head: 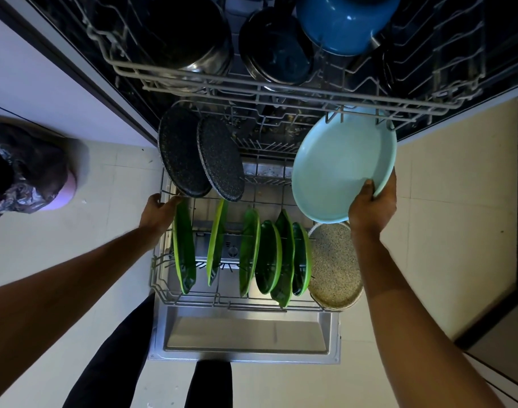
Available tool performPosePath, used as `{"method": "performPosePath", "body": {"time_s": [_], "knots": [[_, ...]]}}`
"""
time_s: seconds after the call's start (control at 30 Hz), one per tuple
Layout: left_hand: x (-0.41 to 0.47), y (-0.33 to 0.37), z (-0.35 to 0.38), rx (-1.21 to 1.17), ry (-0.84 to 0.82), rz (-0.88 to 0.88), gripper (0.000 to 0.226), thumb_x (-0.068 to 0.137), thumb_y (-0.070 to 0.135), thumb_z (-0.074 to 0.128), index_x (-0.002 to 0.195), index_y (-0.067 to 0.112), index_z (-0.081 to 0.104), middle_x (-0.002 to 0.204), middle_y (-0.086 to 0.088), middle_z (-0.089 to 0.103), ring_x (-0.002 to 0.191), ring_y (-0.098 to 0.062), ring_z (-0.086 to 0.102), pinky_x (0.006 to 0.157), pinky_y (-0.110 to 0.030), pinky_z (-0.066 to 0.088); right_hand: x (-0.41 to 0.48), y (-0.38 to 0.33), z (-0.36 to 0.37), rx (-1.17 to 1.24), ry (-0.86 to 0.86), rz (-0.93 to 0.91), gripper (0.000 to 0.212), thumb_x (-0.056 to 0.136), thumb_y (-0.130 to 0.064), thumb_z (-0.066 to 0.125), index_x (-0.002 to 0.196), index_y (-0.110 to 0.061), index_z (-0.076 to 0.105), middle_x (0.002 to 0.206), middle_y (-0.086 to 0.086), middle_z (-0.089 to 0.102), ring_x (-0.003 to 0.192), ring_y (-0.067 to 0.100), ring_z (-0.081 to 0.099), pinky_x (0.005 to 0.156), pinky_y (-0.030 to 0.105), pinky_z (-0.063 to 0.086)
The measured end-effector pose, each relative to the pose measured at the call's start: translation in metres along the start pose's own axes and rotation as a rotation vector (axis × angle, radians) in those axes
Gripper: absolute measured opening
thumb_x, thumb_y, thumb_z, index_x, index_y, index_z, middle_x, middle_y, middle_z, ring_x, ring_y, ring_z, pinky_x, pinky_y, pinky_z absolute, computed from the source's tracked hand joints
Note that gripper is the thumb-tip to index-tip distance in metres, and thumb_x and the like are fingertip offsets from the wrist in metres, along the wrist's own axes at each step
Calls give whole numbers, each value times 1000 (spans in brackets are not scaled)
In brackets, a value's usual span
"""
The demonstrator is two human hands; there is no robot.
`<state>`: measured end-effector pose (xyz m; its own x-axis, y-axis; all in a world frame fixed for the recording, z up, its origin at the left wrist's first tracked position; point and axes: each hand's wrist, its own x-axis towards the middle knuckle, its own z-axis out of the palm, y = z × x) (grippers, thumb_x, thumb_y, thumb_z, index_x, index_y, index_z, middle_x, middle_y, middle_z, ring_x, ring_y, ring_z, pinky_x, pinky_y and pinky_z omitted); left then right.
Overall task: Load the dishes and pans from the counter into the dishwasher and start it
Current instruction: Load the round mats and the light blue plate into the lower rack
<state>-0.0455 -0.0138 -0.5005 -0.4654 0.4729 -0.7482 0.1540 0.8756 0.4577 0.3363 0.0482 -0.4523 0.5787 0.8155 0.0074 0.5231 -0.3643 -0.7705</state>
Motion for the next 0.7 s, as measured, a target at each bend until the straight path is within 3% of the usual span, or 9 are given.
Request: {"method": "performPosePath", "body": {"time_s": [0.1,0.23,0.43,0.53,0.6,0.7], "knots": [[-1,-1,0,-2,0,3,73,96,42,58,153,10,26,149,-17,42,133,-33,44,94,-32,35,-2,-5,3,-32,-13,21,54,97,-11,51,150,-19,43,128,3,64,96,1,54,81,13,39],[-3,-1,0,3,0,11,73,96,42,57,153,10,25,150,-17,41,133,-32,44,94,-32,35,-2,-10,3,-52,-30,60,59,96,-12,52,152,-24,39,131,3,64,111,22,60,92,32,49],[-6,1,-1,0,2,10,74,95,44,58,154,11,26,151,-16,39,135,-32,42,103,-37,36,-24,5,-10,48,3,82,52,92,-13,54,144,-19,50,130,0,64,113,16,59,94,30,50],[-8,1,-1,9,2,11,74,96,44,57,154,11,25,151,-16,40,134,-32,43,98,-35,36,-38,19,-20,83,3,88,44,91,-17,54,134,-12,58,120,5,68,104,15,61,89,31,52],[-8,0,-1,17,5,16,73,96,44,57,153,11,25,149,-16,42,131,-32,45,92,-32,36,-43,25,-26,99,-9,69,38,92,-18,55,128,-9,62,113,6,69,95,9,62,84,27,53],[-8,-1,0,14,4,15,73,96,44,57,153,11,26,146,-16,45,128,-32,47,90,-31,36,-47,24,-27,86,-16,6,31,97,-11,56,126,-5,63,111,7,70,90,-4,61,77,9,47]]}}
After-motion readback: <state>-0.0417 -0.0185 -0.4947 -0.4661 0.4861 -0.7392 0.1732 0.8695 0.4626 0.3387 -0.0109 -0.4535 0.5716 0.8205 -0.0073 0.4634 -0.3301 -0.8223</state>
